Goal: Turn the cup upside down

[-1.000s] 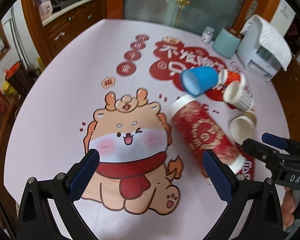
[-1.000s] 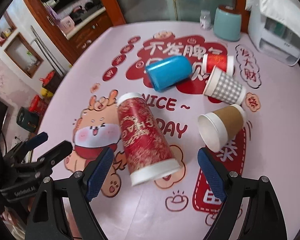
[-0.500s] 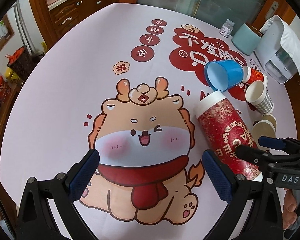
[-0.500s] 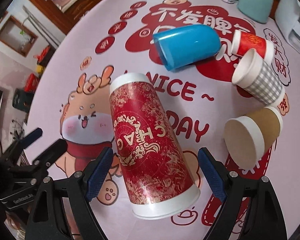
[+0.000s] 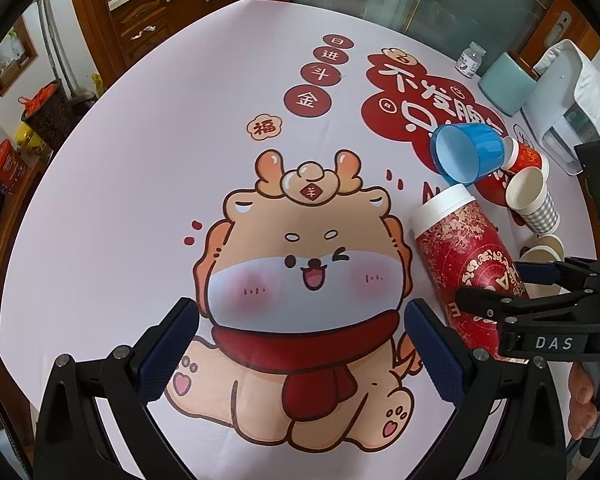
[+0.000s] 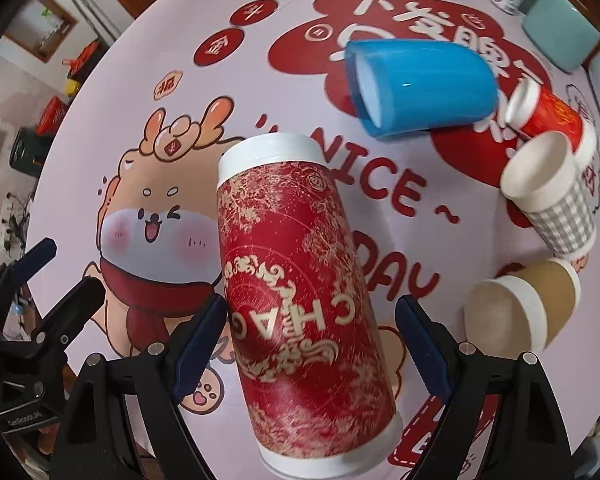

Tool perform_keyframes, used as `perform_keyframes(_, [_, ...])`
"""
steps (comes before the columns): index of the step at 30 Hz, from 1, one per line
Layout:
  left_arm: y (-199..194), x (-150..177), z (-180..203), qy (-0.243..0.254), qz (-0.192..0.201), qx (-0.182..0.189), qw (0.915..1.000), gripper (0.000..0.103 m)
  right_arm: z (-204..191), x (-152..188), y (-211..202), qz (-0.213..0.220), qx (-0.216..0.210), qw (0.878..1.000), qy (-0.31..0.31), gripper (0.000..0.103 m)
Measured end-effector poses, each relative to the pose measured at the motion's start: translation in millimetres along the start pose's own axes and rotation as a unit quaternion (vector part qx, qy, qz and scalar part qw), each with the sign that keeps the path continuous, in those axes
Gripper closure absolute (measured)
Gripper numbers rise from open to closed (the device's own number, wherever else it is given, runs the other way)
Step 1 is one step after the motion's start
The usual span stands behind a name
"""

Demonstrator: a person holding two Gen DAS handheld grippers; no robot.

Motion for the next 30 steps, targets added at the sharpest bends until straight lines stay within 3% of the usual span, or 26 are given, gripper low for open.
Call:
perform_keyframes(2, [0.7,1.3,-2.8,-0.003,-0.002,0.000,1.0000,0.001,-4.0,0.1,4.5,-0.005,0.001,1.000,-0.004,0.024])
perform_keyframes(10, [-1.7,4.7,-3.3,-0.002,-0.003,0.000,1.0000,0.001,-6.7,10.2,-1.6,0.003,0.007,1.000,-0.002,0.025])
perform_keyframes(17, [-11.2,11.5,8.8,0.014,0.004,0.004,0.9999,0.001,11.8,35.1,-45.7,0.040,-0.049,0.996,0.057,0.026])
perform_keyframes(24, [-26.2,30.7,38.7,0.048,0.007,0.027,0.9984,0.001,46.4,89.7,-82.1,0.067,-0.099,0.981,0.152,0.026])
perform_keyframes(30, [-28.4,56.5,70.4,0.086,-0.009,0.053,0.9948,0.001,86.9,154.1,-67.0,0.072,-0.117,0.960,0.243,0.025])
Point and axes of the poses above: each gripper's, at about its wrist camera, not at the fingertips, and y roughly the way its jaws point, z to its right, x to its underside, the point moved 6 cm from there along y, roughly the way its jaws point, and after that the axes turned 8 degrees about y, right-handed, at the moved point
